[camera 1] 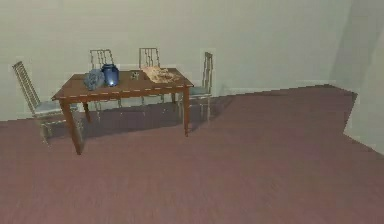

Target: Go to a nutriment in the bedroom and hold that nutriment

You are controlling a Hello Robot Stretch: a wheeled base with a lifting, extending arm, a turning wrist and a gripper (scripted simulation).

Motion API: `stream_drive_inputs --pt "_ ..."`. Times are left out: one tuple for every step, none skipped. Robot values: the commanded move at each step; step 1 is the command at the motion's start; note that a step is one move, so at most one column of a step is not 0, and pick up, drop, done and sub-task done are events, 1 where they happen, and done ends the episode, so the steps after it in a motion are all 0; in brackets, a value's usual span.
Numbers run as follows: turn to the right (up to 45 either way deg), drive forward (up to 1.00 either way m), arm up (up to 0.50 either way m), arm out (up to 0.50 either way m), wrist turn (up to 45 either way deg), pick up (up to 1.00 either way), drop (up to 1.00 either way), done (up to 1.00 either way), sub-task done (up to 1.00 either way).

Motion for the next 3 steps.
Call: stream_drive_inputs --pt "3.0 0.00 0.00 0.00 0.0 0.00 0.00 0.00 0.00" --pt "0.0 1.00 0.00 0.00 0.0 0.00 0.00 0.00 0.00" --pt "0.0 0.95 0.00 0.00 0.0 0.00 0.00 0.00 0.00"
